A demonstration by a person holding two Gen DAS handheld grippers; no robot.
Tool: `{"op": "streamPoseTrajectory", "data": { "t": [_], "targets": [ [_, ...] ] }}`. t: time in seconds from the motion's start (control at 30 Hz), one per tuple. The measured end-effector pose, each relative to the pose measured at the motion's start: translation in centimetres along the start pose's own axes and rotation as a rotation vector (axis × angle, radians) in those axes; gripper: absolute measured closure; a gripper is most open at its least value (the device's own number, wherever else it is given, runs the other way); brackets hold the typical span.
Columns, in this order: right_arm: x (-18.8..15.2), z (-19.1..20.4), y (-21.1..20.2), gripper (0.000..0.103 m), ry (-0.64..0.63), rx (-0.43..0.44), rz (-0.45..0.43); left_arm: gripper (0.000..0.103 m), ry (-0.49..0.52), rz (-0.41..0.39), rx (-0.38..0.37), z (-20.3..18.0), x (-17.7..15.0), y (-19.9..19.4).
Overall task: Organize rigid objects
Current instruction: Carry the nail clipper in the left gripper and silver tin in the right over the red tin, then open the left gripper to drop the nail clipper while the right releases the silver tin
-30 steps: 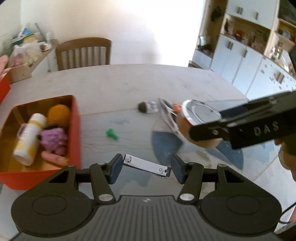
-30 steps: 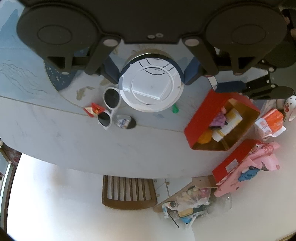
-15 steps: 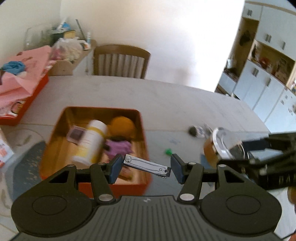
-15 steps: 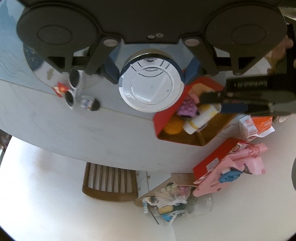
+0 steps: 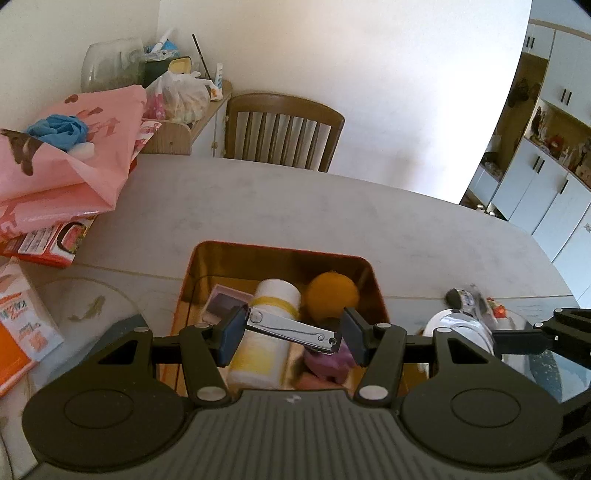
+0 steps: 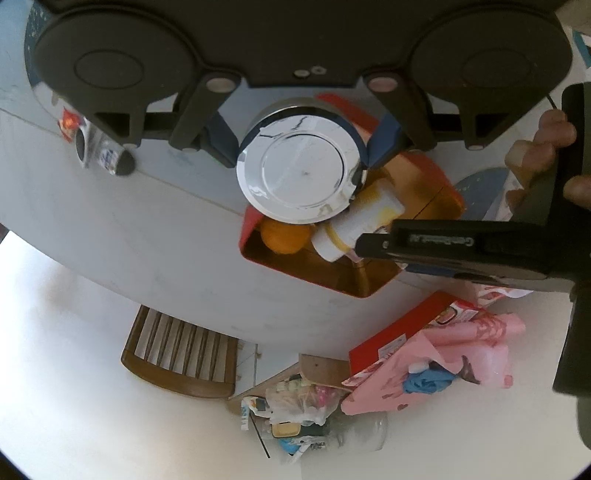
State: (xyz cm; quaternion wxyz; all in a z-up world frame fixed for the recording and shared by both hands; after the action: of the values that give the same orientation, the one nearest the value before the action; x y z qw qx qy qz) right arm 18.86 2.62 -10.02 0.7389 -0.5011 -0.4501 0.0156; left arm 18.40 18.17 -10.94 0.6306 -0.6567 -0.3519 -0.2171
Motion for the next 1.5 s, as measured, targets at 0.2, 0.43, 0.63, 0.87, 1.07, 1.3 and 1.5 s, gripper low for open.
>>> {"op": "streamPoseTrajectory", "data": {
  "t": [0.2,0.43,0.63,0.87,1.07,1.3,1.5],
  "targets": [
    [0.9,1.0,2.6,0.028,-0.026,-0.014,0.019,0.046,0.007,0.006,-0.004,0.9,1.3,2.3],
    [1.0,2.0,4.3,0.028,-0.058,-0.019,0.022,0.046,0.021,0.015,-0.007,1.4,2.1,4.9],
    [0.9,2.4,5.8,0.028,-0.077,-0.024,0.035,0.046,-0.006,0.025,-0.008,2.2,2.0,6.6],
    [0.4,2.9,6.2,0.028,-0.115,-0.033,0.032,0.046,-0.004,0.043,-0.002,2.6,1.3,7.6],
    [0.3,2.9,6.0,0.027,-0.109,-0.021,0.034,0.046,-0.019,0.046,-0.009,2.9,1.1,7.9],
    [0.3,2.6,5.3,0.023,-0.078,0.007,0.028,0.046,-0.033,0.045,-0.024,3.3,0.8,7.7],
    [0.1,1.9,4.9,0.023,-0.032,0.015,0.029,0.045,-0.029,0.05,-0.033,3.4,0.6,7.2]
  ]
}}
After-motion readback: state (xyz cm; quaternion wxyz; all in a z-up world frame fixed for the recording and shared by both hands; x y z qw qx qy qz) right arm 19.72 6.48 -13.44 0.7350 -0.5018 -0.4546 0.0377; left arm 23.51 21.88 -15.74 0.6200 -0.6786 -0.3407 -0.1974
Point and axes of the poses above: each gripper's, at about its wrist camera, not at the fingertips, and y roughly the way its jaws point, z to its left, x to its top, the point moved 6 cm from there along y, roughly the way its jaws point, and after that the axes turned 5 degrees about y, right-handed, at the moved point
